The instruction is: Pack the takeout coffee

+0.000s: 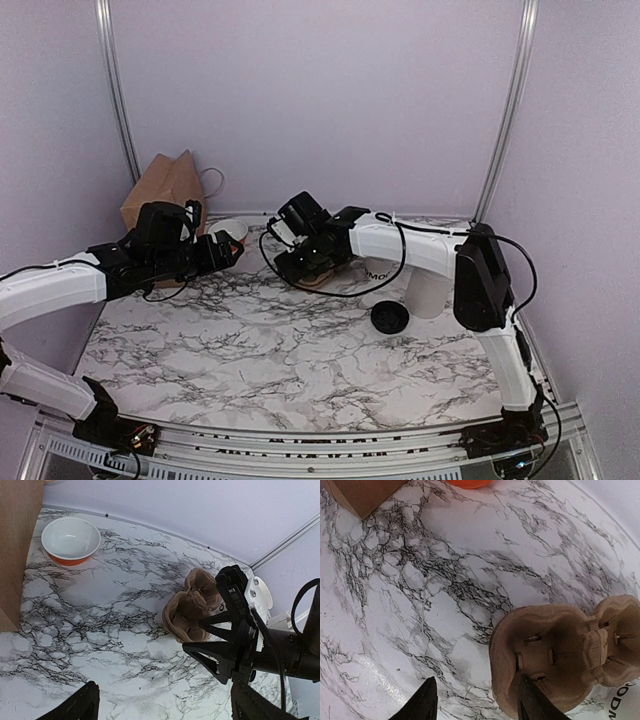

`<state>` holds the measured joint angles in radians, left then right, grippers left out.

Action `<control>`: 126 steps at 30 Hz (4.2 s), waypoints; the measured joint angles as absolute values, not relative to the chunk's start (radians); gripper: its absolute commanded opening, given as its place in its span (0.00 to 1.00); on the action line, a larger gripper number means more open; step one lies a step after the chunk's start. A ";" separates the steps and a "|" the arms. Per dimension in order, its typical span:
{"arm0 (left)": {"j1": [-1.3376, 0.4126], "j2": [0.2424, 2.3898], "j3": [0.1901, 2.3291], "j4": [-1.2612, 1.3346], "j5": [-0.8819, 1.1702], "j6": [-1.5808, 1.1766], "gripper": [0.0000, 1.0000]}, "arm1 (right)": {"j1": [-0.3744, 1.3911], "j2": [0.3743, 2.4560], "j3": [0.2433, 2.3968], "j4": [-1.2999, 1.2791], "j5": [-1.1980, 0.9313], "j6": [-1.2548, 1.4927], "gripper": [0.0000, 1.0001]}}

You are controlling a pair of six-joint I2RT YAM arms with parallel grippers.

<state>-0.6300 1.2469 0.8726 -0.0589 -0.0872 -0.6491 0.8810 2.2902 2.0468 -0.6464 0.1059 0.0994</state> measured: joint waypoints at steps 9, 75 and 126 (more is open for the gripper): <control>-0.624 1.230 0.869 -0.081 -0.089 -0.636 0.92 | 0.823 2.333 2.075 -0.678 0.080 0.088 0.49; -0.622 1.278 0.860 -0.087 -0.060 -0.648 0.92 | 0.798 2.442 2.215 -0.824 -0.045 -0.011 0.33; -0.622 1.308 0.834 -0.054 -0.033 -0.696 0.92 | 0.885 2.409 2.230 -0.786 0.309 -0.005 0.00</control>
<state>-0.6224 1.3075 0.8341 -0.0540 -0.0330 -0.6964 0.8852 2.4092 2.2295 -0.7860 0.3092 -0.0051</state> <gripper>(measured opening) 0.920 0.073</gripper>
